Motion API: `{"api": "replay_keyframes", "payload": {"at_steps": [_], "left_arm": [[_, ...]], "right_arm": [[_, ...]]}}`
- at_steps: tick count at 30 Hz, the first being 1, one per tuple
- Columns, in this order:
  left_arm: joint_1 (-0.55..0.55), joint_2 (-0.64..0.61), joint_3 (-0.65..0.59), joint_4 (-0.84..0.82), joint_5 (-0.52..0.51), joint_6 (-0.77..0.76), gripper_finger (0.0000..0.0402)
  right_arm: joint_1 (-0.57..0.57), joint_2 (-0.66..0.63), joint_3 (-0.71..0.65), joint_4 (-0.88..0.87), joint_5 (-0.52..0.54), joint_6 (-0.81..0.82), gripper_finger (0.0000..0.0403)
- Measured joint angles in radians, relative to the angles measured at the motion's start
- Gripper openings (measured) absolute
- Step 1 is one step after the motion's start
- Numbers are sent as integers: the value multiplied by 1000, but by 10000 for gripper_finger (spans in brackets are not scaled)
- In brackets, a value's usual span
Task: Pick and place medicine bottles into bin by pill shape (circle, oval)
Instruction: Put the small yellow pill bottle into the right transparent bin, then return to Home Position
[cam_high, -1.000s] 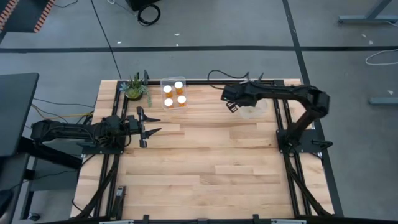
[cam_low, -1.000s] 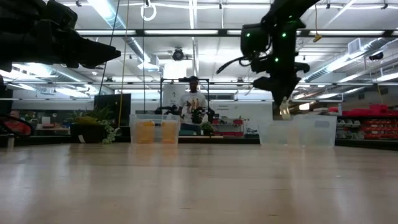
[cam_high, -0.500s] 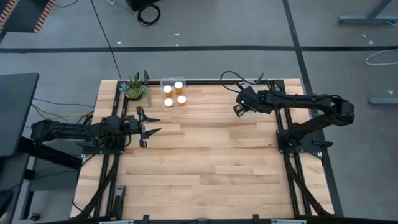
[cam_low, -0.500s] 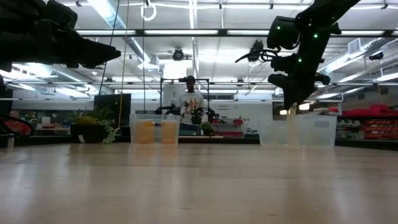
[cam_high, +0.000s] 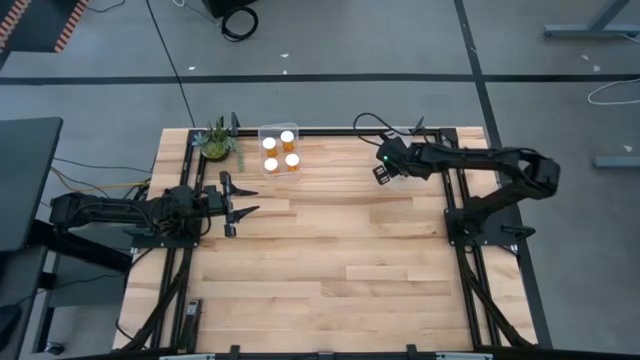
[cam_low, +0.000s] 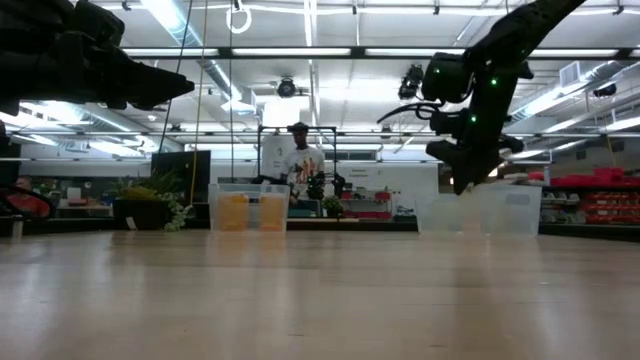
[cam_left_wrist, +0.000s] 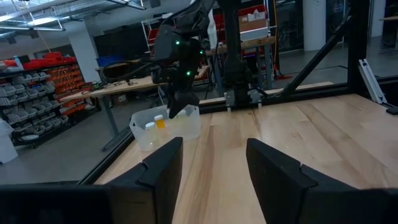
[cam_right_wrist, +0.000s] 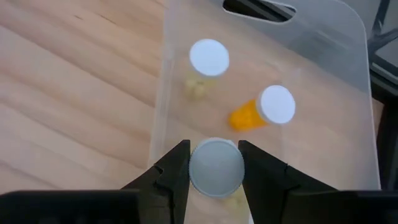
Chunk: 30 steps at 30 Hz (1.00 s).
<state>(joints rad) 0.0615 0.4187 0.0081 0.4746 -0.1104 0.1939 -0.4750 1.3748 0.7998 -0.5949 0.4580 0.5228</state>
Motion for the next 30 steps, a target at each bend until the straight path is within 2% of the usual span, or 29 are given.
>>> {"api": "replay_keyframes", "payload": {"at_steps": [11, 30], "left_arm": [[0, 0, 0, 0, 0, 0, 184], [0, 0, 0, 0, 0, 0, 187]], "right_arm": [[-22, 18, 0, 3, -49, 10, 135], [-22, 18, 0, 3, -49, 15, 152]]}}
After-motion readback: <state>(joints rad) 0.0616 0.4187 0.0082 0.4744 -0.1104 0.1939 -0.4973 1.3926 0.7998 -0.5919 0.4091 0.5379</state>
